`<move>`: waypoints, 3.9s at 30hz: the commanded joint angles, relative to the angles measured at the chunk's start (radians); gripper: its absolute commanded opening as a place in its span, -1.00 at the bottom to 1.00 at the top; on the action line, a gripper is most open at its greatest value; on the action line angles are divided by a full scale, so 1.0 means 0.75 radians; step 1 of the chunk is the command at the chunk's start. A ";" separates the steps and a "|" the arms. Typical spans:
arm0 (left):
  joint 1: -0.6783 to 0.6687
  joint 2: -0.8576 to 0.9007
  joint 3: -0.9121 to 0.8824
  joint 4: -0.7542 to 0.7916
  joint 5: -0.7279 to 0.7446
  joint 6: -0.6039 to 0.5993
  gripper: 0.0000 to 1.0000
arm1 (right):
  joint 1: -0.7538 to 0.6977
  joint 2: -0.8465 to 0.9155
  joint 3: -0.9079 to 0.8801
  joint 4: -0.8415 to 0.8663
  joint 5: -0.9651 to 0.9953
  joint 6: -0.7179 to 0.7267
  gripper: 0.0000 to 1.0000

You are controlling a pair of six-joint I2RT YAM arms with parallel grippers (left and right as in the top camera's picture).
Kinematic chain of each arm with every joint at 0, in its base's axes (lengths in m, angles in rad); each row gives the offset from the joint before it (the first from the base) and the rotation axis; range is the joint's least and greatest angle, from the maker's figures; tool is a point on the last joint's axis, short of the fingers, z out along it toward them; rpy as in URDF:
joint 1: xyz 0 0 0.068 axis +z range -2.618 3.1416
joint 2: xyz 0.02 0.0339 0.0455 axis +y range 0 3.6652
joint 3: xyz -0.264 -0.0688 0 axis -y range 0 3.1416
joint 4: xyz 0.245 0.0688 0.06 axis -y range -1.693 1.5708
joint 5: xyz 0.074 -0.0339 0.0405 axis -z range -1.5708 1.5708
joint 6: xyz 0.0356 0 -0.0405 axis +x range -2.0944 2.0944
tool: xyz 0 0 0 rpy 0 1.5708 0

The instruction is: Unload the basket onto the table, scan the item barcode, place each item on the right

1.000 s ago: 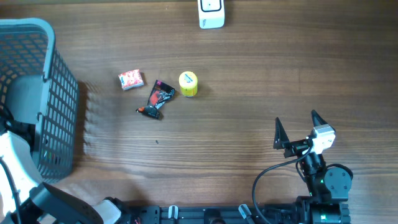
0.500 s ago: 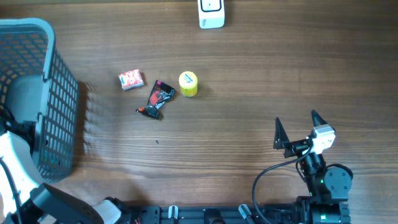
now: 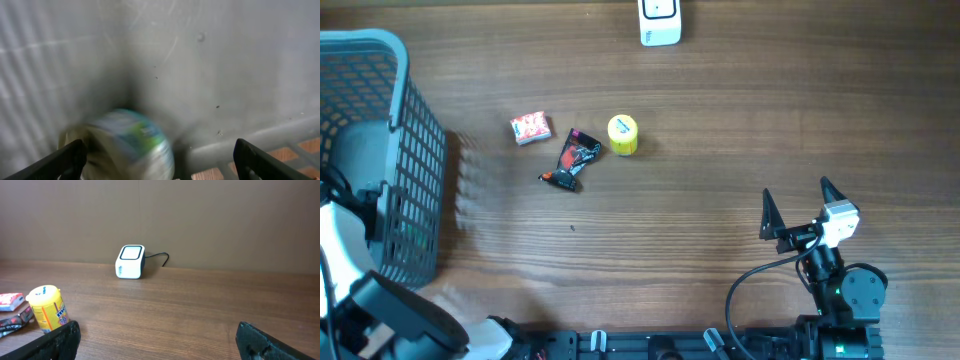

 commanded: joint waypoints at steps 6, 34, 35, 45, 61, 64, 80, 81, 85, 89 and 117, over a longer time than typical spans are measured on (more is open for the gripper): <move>-0.030 0.049 0.023 0.092 0.186 -0.018 1.00 | 0.006 -0.004 -0.002 0.008 -0.016 -0.006 1.00; -0.029 -0.247 0.094 -0.173 -0.141 0.011 1.00 | 0.006 -0.003 -0.002 0.008 -0.017 -0.006 1.00; -0.029 -0.244 0.094 -0.181 -0.152 -0.004 1.00 | 0.006 -0.003 -0.002 0.008 -0.016 -0.006 1.00; -0.029 -0.100 0.092 -0.193 -0.180 -0.064 1.00 | 0.006 -0.003 -0.002 0.008 -0.016 -0.006 1.00; -0.029 0.162 0.089 -0.098 -0.178 -0.064 1.00 | 0.006 -0.004 -0.002 0.008 -0.016 -0.006 1.00; -0.031 0.188 0.071 -0.073 -0.170 -0.064 1.00 | 0.006 -0.003 -0.002 0.008 -0.016 -0.006 1.00; -0.136 0.193 -0.086 0.112 -0.139 -0.090 0.64 | 0.006 -0.003 -0.002 0.008 -0.016 -0.006 1.00; -0.136 0.193 -0.086 0.112 -0.139 -0.090 0.61 | 0.006 -0.003 -0.002 0.008 -0.016 -0.006 1.00; -0.136 0.193 -0.086 0.111 -0.139 -0.090 0.41 | 0.006 -0.003 -0.002 0.008 -0.017 -0.006 1.00; -0.136 0.192 -0.086 0.112 -0.139 -0.090 0.37 | 0.006 -0.003 -0.002 0.008 -0.016 -0.006 1.00; -0.136 -0.075 0.431 -0.218 -0.134 -0.083 0.29 | 0.006 -0.003 -0.002 0.008 -0.016 -0.006 1.00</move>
